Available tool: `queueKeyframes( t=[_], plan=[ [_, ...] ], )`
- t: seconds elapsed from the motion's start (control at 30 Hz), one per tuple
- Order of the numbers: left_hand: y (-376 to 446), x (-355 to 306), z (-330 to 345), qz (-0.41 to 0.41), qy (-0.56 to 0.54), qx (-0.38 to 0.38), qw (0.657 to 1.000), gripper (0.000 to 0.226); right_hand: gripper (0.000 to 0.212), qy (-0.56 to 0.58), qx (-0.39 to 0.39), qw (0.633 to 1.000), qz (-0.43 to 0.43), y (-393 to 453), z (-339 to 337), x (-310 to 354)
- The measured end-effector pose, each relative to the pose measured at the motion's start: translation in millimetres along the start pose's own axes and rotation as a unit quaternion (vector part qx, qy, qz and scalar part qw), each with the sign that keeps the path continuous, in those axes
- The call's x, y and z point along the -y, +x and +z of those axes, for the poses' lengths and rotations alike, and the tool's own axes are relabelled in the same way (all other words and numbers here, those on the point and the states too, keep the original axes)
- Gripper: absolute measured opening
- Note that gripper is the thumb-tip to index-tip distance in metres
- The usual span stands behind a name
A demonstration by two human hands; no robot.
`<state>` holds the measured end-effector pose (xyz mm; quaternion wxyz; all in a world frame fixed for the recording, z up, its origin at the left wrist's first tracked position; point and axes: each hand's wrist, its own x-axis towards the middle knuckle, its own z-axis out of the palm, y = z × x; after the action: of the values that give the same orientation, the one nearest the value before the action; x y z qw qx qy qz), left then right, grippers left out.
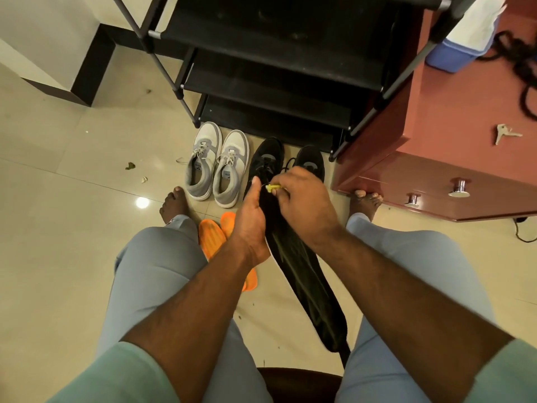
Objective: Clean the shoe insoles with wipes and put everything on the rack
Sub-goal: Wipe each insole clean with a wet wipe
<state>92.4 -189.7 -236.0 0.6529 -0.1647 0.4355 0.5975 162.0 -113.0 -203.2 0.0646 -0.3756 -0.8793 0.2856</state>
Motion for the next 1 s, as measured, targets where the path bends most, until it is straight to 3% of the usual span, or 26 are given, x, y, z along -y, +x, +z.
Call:
queueKeyframes(
  t=[0.2, 0.37, 0.43, 0.6, 0.77, 0.87, 1.0],
  plan=[
    [11.0, -6.2, -1.1, 0.098, -0.005, -0.055, 0.994, 0.062, 0.022, -0.053, 0.098, 0.993, 0.043, -17.2, 2.5, -10.0],
    [7.8, 2.7, -2.4, 0.070, -0.005, -0.062, 0.996, 0.060, 0.024, 0.041, -0.002, 0.998, 0.041, -1.2, 3.7, -1.4],
    [8.6, 2.0, -3.9, 0.066, -0.019, -0.058, 0.996, 0.060, 0.025, 0.043, -0.003, 0.999, 0.032, 1.3, 4.6, -0.8],
    [18.9, -8.2, -6.5, 0.118, -0.053, -0.080, 0.988, 0.058, 0.020, -0.062, 0.126, 0.987, 0.074, -13.5, 8.2, -11.8],
    [13.7, -1.8, -4.9, 0.095, -0.030, -0.082, 0.992, 0.057, 0.023, 0.001, 0.017, 0.999, 0.047, -1.6, 8.3, -2.6],
    [12.2, -1.6, -6.3, 0.087, -0.040, -0.078, 0.992, 0.057, 0.027, 0.027, -0.001, 0.999, 0.029, 3.7, 8.9, 2.8],
    [18.2, -10.2, -7.8, 0.132, -0.047, -0.088, 0.986, 0.055, 0.022, -0.049, 0.102, 0.991, 0.065, -6.6, 11.4, -10.8]
  ],
)
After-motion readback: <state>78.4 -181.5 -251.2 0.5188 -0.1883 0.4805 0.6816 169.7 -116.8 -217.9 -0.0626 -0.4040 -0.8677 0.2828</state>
